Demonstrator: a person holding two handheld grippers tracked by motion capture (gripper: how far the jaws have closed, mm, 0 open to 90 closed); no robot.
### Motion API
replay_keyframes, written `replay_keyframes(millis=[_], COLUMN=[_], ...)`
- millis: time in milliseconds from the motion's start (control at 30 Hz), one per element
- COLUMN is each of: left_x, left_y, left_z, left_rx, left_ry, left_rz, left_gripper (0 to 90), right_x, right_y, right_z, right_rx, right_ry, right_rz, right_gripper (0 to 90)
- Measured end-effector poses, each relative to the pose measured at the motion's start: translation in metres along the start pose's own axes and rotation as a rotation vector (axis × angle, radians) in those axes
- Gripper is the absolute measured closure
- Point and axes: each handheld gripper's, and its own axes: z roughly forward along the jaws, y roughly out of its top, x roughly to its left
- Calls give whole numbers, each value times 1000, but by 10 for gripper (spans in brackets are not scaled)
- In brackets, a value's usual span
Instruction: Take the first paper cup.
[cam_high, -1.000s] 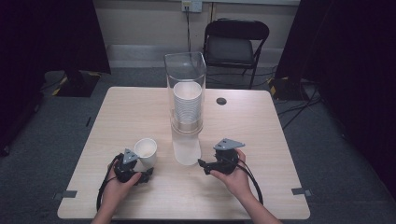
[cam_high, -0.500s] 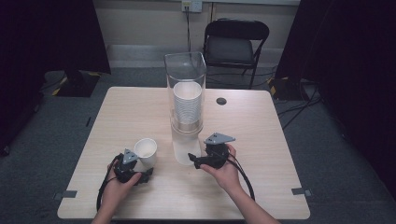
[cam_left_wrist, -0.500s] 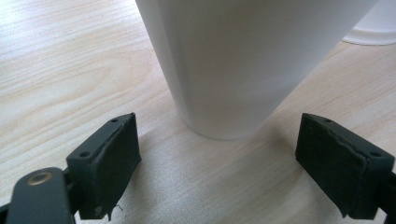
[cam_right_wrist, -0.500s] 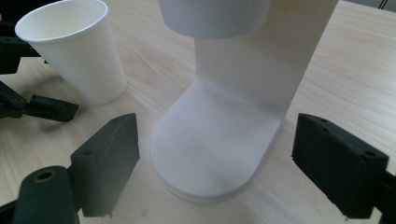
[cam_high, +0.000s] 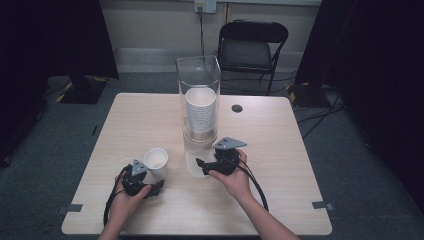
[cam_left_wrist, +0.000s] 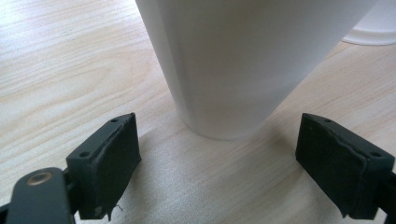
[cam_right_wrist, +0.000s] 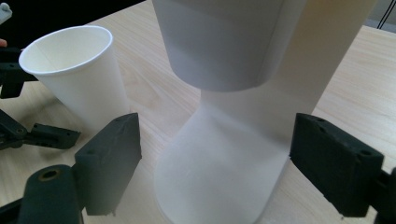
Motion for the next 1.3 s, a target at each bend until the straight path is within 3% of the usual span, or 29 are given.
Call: replay_keyframes(millis=[233,467,667,767,933,1300], left_x=[0,0,0,0,0,0], left_y=[0,0,0,0,0,0], left_z=[0,0,0,0,0,0], left_rx=[0,0,0,0,0,0], left_ry=[0,0,0,0,-1,0], left_rz=[0,0,0,0,0,-1], left_gripper=[133,133,133,133,133,133], right_x=[5,5,4,4,5,5], right_y=[12,22,29,33,33,23], right_z=[1,3,3,6,9,10], right_rx=[-14,-77,-142,-169,-175,-226], right_ry=[-9,-38,-54,-58,-54,-63], right_rz=[-21,-38,-32,-5,12,-29], right_gripper=[167,210,271,293,308,334])
